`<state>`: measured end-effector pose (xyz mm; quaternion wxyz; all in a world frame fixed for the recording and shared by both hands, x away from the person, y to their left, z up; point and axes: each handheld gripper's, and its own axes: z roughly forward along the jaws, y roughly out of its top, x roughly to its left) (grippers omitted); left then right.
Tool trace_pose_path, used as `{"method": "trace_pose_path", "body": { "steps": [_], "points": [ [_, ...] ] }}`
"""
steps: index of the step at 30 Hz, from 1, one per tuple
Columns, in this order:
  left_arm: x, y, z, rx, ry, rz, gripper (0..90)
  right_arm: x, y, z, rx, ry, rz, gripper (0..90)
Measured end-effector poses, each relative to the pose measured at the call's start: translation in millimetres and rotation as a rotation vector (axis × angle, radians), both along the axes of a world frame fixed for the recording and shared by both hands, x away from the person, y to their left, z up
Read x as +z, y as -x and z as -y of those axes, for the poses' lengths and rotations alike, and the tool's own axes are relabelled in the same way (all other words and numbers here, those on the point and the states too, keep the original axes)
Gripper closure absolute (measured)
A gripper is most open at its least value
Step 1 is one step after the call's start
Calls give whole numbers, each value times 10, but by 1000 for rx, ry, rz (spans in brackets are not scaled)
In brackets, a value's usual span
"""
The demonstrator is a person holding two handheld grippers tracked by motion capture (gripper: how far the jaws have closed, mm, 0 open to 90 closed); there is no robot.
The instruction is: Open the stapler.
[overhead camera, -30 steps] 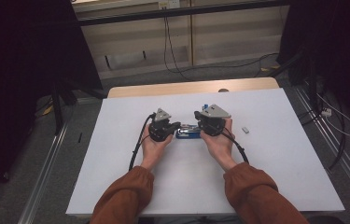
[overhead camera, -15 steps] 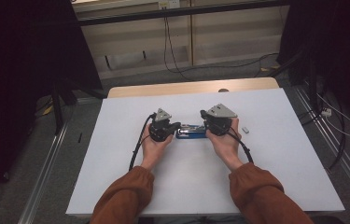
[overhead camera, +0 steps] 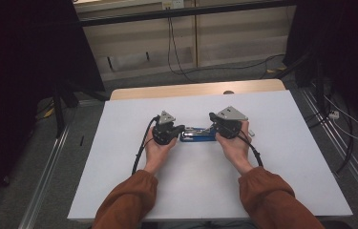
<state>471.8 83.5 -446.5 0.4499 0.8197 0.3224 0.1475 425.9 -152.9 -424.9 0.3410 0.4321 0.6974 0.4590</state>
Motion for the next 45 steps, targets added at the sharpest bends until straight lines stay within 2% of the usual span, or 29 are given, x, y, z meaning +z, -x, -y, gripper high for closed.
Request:
{"method": "trace_pose_path", "body": {
  "steps": [2, 19, 26, 38, 45],
  "points": [
    [1, 1, 1, 0, -1, 1, 900, -4, 6, 9, 2, 13, 2, 900],
    [-5, 1, -4, -5, 2, 4, 900, -68, 39, 227, 0, 3, -33, 900],
    [-4, 2, -2, -5, -1, 6, 900, -61, 73, 248, 25, 23, -36, 900],
    [-4, 5, 3, -4, -2, 8, 900, -89, 89, 361, 22, 32, -61, 900],
    [-7, 10, 6, -1, -1, 11, 900, -141, 128, 424, 25, 12, -74, 900]
  ]
}}
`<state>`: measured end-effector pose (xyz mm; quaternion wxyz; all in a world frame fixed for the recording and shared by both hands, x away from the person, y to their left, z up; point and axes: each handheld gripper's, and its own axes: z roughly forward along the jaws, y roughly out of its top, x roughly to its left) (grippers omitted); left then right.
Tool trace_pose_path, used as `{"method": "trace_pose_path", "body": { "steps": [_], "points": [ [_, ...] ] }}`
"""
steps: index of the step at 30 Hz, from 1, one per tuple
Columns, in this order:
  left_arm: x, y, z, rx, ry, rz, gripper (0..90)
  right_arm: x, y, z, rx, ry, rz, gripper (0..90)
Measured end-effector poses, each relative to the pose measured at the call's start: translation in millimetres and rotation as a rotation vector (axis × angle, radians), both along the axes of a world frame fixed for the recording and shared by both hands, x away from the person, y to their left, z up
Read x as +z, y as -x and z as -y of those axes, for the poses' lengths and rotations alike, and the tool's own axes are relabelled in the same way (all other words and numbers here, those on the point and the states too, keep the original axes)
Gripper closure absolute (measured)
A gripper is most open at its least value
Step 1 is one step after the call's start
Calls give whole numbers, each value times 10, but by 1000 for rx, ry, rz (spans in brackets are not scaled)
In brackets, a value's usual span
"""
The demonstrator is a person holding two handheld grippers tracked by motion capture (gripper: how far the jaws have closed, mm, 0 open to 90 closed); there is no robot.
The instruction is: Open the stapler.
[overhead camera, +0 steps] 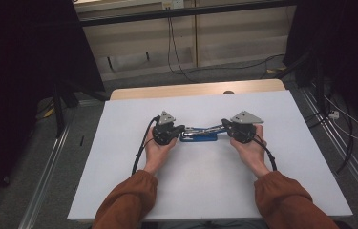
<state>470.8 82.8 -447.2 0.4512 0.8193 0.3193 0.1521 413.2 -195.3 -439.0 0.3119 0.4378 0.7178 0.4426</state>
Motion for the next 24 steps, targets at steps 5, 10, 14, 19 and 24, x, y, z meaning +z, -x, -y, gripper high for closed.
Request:
{"method": "trace_pose_path", "body": {
  "steps": [5, 10, 14, 19, 24],
  "points": [
    [-1, -1, -2, -2, 1, 0, 900, -12, 18, 27, 4, 6, -9, 900],
    [-2, -3, -4, -2, 2, -1, 900, -24, 23, 45, 4, 7, -2, 900],
    [-5, 0, 5, -1, 3, 2, 900, -27, 24, 54, 4, 3, -9, 900],
    [-11, -2, 10, -3, 2, 7, 900, -45, 30, 89, 0, 12, -17, 900],
    [-11, -5, 8, -4, 8, 1, 900, -76, 22, 111, -4, 15, -37, 900]
  ]
}}
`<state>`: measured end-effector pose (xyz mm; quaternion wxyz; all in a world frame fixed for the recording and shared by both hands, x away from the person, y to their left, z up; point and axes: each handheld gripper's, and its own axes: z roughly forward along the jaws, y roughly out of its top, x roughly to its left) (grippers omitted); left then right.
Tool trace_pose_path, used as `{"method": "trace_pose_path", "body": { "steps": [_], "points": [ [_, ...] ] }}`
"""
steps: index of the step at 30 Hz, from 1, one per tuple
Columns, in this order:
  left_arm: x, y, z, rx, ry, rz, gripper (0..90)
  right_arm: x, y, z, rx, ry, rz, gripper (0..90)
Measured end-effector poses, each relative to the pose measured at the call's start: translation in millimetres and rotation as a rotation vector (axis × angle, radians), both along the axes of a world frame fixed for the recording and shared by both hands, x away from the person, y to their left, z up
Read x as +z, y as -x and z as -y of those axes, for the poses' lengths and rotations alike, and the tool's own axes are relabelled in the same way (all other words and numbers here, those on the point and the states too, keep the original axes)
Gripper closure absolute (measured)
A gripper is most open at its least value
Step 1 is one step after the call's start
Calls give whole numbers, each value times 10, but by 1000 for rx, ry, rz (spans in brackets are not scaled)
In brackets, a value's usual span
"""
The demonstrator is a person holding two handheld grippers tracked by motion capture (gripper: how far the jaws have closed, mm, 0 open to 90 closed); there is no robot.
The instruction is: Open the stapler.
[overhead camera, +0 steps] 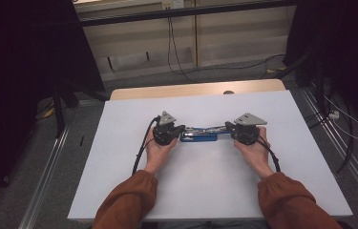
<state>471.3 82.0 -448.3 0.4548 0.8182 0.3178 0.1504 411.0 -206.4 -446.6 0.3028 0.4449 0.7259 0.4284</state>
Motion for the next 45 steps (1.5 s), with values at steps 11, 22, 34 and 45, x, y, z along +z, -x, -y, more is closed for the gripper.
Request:
{"method": "trace_pose_path", "body": {
  "steps": [11, 22, 34, 45],
  "points": [
    [3, 0, 2, 2, -2, -1, 900, -14, -5, 75, -20, -3, -6, 900],
    [49, 14, 8, -1, 10, 19, 900, -29, -21, 83, -11, 2, -16, 900],
    [109, 53, 24, 9, 33, 39, 829, -8, -31, 102, 14, -25, -9, 900],
    [178, 62, -9, 32, 82, 32, 493, 64, -27, 183, 15, -118, 17, 708]
  ]
}}
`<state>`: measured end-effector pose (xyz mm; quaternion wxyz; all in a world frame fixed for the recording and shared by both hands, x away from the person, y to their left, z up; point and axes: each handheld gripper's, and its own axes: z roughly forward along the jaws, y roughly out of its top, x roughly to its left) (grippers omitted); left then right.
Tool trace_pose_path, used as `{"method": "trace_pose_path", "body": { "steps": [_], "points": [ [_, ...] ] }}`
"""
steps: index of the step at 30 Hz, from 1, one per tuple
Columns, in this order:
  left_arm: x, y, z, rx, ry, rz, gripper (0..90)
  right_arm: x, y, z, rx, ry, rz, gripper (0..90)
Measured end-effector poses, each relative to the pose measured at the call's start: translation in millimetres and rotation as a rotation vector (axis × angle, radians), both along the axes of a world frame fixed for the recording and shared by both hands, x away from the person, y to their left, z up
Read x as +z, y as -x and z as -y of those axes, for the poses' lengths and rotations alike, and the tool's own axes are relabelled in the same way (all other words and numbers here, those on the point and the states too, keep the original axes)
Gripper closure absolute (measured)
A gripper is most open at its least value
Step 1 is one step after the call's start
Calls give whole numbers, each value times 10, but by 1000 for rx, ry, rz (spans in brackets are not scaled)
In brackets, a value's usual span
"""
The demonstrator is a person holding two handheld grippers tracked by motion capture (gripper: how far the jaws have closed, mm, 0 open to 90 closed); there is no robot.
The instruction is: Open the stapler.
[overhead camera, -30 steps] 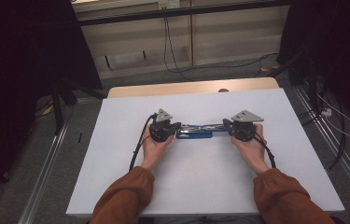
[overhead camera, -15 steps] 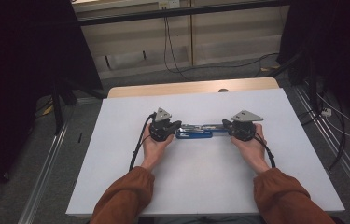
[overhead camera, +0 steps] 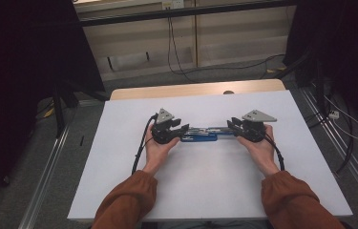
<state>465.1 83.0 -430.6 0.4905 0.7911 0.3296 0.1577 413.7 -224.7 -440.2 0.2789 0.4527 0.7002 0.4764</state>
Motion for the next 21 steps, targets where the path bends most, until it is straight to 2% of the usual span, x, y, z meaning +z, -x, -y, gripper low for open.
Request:
{"method": "trace_pose_path", "body": {
  "steps": [2, 5, 7, 9, 12, 15, 19, 21],
  "points": [
    [5, -4, -10, 4, 15, -6, 431, 9, 3, -9, 6, -2, 4, 652],
    [10, -5, -21, 24, 8, -5, 293, 4, 3, -21, 22, -3, 6, 570],
    [19, -4, -41, 23, -7, -3, 242, 6, 2, -27, 20, -10, 11, 453],
    [30, 7, -51, 10, -2, 5, 180, 16, 4, -26, 14, -13, 25, 377],
    [55, 30, -56, 8, -10, 24, 120, 27, -1, -21, 23, -26, 23, 292],
    [74, 49, -61, 8, -2, 16, 65, 19, -2, -15, 16, -45, 7, 211],
    [77, 99, -86, -10, -22, 16, 43, 22, 12, -12, -5, -53, 3, 135],
    [75, 140, -118, -25, -23, 39, 43, 33, 29, -1, -4, -49, 9, 117]
  ]
}}
